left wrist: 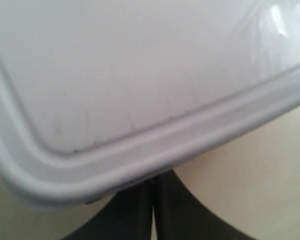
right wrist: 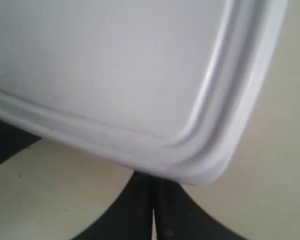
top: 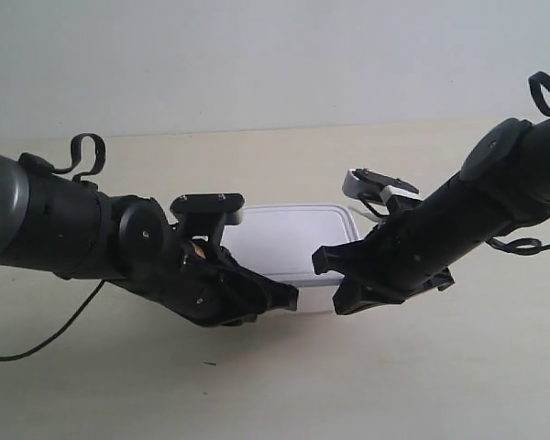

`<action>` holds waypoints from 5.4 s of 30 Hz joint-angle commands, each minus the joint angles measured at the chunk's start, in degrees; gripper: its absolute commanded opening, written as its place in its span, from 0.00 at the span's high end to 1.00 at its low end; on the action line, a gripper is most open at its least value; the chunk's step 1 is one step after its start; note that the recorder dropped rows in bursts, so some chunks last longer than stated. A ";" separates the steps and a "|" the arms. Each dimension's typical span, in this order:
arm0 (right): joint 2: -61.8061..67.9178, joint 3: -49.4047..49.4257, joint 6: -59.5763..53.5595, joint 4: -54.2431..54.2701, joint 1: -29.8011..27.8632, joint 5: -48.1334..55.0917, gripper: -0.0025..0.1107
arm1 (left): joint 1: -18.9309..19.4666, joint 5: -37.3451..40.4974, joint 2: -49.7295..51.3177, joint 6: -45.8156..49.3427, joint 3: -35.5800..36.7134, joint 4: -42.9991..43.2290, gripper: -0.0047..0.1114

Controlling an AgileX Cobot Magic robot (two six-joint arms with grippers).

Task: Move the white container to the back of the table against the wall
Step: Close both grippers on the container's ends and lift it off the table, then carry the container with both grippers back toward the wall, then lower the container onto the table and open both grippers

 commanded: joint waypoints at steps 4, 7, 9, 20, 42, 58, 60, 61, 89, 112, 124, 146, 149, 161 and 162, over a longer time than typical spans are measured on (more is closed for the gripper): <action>4.04 -4.06 -0.66 0.46 0.24 -0.67 0.98 | 1.94 -0.05 0.34 0.04 -3.45 3.12 0.96; 5.60 -6.62 0.00 0.36 0.24 -0.76 0.98 | 2.01 0.47 1.80 0.04 -4.49 3.63 0.96; 6.71 -8.09 0.33 0.36 0.24 -0.90 0.98 | 2.01 0.47 3.22 0.04 -5.36 3.89 0.96; 9.97 -14.06 0.33 -0.20 0.24 -0.76 0.98 | 6.04 1.11 7.07 0.04 -11.63 7.75 0.96; 22.39 -34.27 6.53 -8.19 0.24 -3.45 0.98 | 11.93 2.47 17.80 0.10 -26.93 16.04 0.96; 30.19 -47.44 9.17 -10.00 -1.28 -3.31 0.98 | 16.20 3.35 22.72 0.34 -35.15 17.09 0.96; 31.19 -49.09 9.42 -10.42 -1.28 -3.31 0.98 | 16.28 3.61 23.69 0.74 -36.80 17.09 0.96; 31.68 -50.14 9.55 -10.67 -1.28 -3.31 0.98 | 16.28 4.00 24.15 1.44 -37.55 17.09 0.96; 38.93 -63.27 16.01 -15.02 -3.71 -4.89 0.98 | 18.96 3.60 30.64 4.38 -47.63 21.44 0.96; 39.95 -63.27 15.95 -13.93 -3.71 -12.57 0.98 | 19.68 4.05 35.37 4.52 -59.95 21.44 0.96; 42.52 -67.74 15.48 -11.07 -3.71 -13.77 0.98 | 19.95 4.26 36.21 5.80 -61.18 21.44 0.96; 40.15 -70.15 19.85 -20.99 -5.08 11.53 0.98 | 22.11 20.59 28.60 7.97 -60.21 20.74 0.96; 38.15 -69.57 19.85 -20.76 -5.43 16.45 0.98 | 22.00 19.43 24.71 9.18 -57.08 19.28 0.96; 10.42 -33.31 11.78 -20.17 -5.78 3.57 0.98 | 22.62 1.27 -3.90 10.64 -19.83 17.94 0.96; 6.43 -27.82 11.28 -20.17 -5.78 0.75 0.98 | 22.62 -0.30 -7.19 10.64 -15.93 16.85 0.96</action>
